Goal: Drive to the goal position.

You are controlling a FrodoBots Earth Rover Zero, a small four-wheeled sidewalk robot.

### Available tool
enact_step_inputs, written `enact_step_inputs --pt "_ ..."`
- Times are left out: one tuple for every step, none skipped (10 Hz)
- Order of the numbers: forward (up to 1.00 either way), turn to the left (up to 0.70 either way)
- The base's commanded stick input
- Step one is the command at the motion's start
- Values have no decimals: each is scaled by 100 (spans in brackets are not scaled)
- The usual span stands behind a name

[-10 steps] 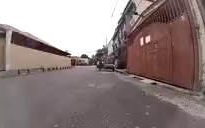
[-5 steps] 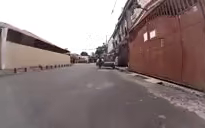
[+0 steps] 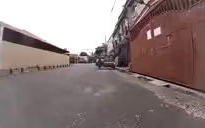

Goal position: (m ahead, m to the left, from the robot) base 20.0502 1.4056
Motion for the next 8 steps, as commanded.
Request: enact_step_inputs --pt "70 0" --pt "70 0" --pt "70 0" --pt "70 0" --pt "70 0" --pt "70 35" --pt "70 35" --pt "70 35"
